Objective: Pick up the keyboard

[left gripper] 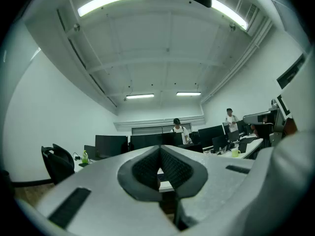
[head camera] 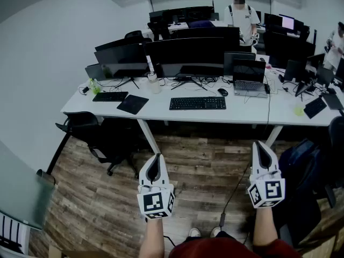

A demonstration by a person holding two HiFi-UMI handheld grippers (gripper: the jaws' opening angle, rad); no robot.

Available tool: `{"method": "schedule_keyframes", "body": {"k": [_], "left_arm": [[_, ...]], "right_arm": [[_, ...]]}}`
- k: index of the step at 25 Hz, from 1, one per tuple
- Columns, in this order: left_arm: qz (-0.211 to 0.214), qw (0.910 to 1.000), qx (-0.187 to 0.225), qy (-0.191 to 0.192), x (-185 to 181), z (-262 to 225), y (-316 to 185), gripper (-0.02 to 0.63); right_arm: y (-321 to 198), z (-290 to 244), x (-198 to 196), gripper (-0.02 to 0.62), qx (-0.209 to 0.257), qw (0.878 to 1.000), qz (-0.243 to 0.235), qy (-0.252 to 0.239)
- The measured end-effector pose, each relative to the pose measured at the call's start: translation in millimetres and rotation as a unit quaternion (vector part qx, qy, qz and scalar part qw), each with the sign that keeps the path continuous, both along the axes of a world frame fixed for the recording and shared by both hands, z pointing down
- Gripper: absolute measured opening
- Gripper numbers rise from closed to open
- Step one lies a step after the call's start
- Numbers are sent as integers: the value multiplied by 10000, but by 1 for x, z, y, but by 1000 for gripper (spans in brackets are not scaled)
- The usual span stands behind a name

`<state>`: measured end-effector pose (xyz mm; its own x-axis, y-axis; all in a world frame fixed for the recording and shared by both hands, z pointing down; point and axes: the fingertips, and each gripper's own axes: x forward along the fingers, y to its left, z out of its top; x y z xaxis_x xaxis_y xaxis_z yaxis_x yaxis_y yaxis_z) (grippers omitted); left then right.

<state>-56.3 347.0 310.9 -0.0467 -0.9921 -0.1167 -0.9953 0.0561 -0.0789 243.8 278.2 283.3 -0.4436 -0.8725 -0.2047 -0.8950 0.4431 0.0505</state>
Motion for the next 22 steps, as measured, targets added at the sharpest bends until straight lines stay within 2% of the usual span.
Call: {"method": "schedule_keyframes", "body": {"k": [10, 22], "left_arm": [[185, 9998, 70, 54, 5, -2, -12, 6], [414, 9990, 40, 147, -11, 11, -29, 6]], "right_arm": [[2, -5, 4, 0, 63, 9998, 167, -34], [4, 7, -4, -2, -15, 9989, 446, -147]]}}
